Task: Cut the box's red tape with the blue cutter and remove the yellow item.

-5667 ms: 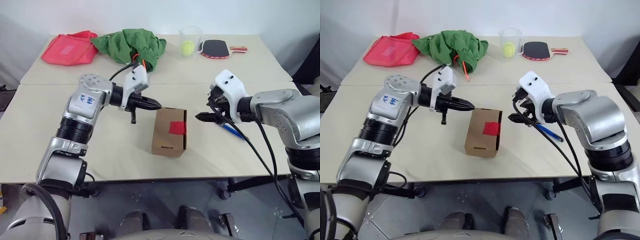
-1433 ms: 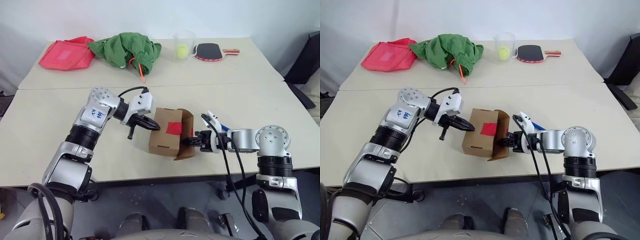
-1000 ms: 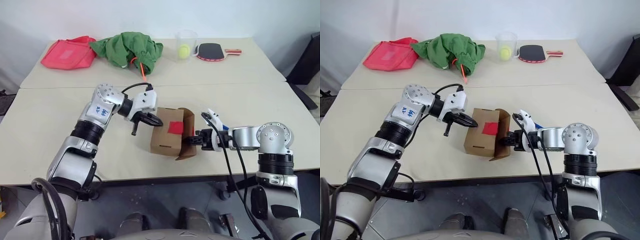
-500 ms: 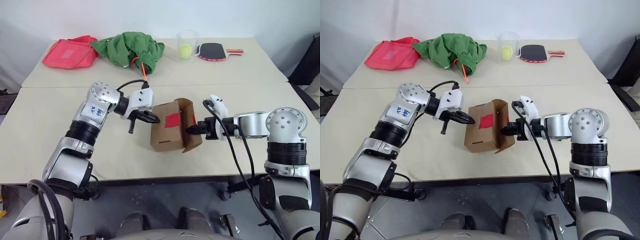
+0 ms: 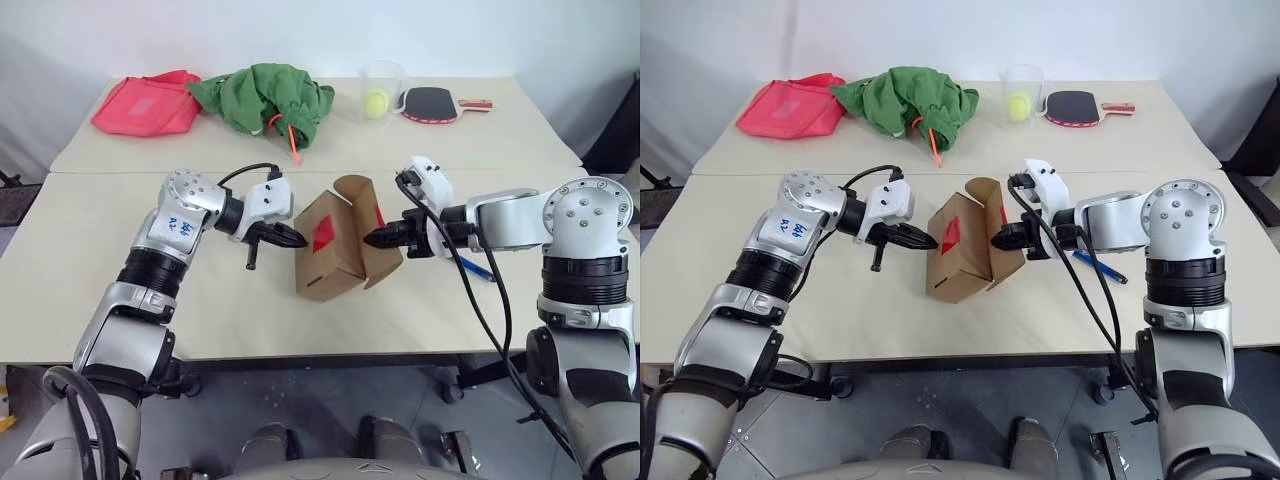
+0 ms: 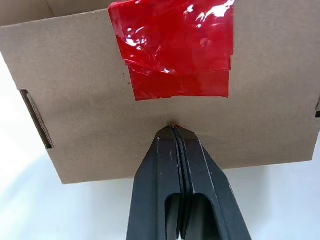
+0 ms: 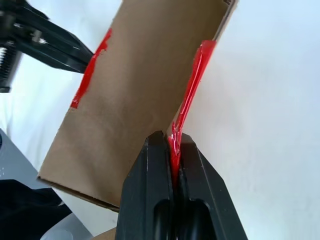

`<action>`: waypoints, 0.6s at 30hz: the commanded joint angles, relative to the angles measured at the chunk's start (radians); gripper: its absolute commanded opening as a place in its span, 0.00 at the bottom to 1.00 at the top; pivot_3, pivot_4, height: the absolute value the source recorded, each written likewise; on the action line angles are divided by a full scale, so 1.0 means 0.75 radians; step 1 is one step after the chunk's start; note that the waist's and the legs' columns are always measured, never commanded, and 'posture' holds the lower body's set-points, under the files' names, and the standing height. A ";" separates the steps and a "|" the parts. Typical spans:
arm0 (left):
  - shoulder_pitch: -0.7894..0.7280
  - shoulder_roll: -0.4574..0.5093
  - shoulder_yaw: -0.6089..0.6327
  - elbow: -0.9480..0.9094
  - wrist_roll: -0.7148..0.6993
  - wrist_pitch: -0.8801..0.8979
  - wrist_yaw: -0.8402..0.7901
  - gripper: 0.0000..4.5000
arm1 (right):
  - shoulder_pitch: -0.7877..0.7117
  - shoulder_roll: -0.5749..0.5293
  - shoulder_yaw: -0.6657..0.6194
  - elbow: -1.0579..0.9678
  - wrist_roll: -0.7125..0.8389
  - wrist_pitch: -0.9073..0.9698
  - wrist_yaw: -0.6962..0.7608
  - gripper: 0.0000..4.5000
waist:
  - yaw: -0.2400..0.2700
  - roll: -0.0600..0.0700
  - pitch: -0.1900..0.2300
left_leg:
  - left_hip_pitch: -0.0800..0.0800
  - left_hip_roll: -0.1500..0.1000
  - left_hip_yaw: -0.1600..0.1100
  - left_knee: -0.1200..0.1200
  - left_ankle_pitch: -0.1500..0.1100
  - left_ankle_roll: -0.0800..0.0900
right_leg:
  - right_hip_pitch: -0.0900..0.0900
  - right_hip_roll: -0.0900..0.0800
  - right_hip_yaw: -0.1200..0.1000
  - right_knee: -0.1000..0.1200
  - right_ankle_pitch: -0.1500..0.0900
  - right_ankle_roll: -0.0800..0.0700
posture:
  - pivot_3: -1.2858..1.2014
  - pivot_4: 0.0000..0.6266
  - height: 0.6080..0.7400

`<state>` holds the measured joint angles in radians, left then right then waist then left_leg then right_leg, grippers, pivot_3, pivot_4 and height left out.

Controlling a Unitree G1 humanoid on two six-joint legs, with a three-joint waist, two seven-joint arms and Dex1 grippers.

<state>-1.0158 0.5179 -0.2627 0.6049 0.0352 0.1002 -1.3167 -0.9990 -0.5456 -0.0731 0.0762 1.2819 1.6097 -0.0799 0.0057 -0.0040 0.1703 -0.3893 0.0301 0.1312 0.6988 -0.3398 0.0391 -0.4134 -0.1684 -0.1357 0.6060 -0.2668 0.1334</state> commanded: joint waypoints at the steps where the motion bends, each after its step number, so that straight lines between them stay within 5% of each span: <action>1: 0.068 -0.060 -0.079 0.000 0.043 0.033 0.010 0.00 | -0.046 0.005 0.029 -0.099 0.155 0.006 -0.053 0.01 | 0.005 0.000 0.000 | 0.000 0.000 0.000 0.000 0.000 0.000 | 0.000 0.000 0.000 0.000 0.000 0.000 | 0.52 0.24 1.00; 12: 0.129 -0.038 -0.022 -0.083 0.033 0.125 0.028 0.00 | -0.064 0.031 0.107 -0.093 0.364 0.006 -0.242 0.01 | -0.005 0.000 0.000 | -0.016 -0.001 -0.001 0.000 -0.002 0.003 | -0.013 0.000 -0.006 0.000 0.001 0.002 | 0.52 0.24 1.00; 18: 0.078 0.064 0.144 -0.183 -0.127 0.393 -0.035 0.00 | -0.056 -0.009 0.156 -0.076 0.353 0.006 -0.227 0.01 | -0.019 0.000 0.000 | -0.020 0.000 0.002 -0.001 -0.001 0.001 | -0.019 0.002 -0.007 0.000 0.001 0.002 | 0.52 0.24 1.00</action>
<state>-0.9133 0.5412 -0.2127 0.5227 0.0043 0.3439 -1.3226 -1.0429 -0.5426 0.0071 0.0152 1.5428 1.5937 -0.2556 -0.0084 -0.0042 0.1705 -0.4046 0.0300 0.1326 0.6979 -0.3406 0.0395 -0.4280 -0.1665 -0.1410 0.6064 -0.2659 0.1352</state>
